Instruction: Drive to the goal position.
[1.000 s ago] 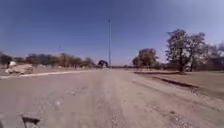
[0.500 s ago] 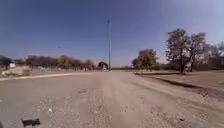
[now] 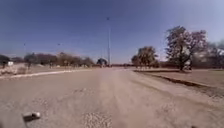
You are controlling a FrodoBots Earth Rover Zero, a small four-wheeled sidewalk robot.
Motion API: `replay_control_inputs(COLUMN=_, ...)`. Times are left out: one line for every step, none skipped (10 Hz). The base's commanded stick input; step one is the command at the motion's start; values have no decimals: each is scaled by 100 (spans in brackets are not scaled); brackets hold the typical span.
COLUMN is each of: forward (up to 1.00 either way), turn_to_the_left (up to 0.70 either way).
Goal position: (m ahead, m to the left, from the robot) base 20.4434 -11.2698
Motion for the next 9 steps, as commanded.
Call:
replay_control_inputs(forward=50, turn_to_the_left=50)
replay_control_inputs(forward=50, turn_to_the_left=50)
replay_control_inputs(forward=50, turn_to_the_left=50)
replay_control_inputs(forward=50, turn_to_the_left=41)
replay_control_inputs(forward=50, turn_to_the_left=18)
replay_control_inputs(forward=50, turn_to_the_left=0)
replay_control_inputs(forward=50, turn_to_the_left=0)
replay_control_inputs(forward=50, turn_to_the_left=0)
replay_control_inputs(forward=50, turn_to_the_left=0)
